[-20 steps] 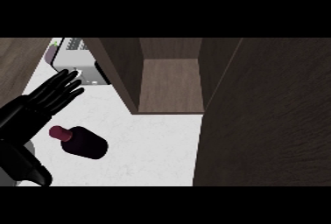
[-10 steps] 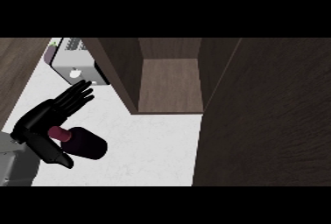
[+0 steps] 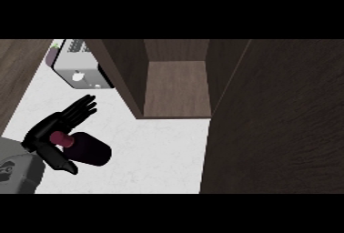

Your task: Pick up the wine, place it into the cabinet and close the cabinet

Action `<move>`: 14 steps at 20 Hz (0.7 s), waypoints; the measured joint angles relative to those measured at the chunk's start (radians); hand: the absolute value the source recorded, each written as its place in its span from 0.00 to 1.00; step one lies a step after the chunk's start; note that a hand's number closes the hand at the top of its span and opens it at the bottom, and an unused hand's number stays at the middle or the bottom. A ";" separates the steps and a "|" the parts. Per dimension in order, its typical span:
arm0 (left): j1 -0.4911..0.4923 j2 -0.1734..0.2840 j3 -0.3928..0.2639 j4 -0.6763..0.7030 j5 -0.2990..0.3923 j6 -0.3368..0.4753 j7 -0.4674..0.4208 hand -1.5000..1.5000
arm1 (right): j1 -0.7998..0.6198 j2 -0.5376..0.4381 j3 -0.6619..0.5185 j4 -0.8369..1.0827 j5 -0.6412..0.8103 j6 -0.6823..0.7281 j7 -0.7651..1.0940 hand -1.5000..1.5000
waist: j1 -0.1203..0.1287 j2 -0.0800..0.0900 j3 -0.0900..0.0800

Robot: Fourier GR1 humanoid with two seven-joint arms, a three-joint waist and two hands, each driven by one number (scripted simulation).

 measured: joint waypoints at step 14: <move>-0.068 -0.009 -0.057 0.398 -0.227 0.050 -0.328 0.00 | -0.024 0.018 -0.017 0.007 0.001 0.009 0.001 0.00 | -0.001 0.001 0.000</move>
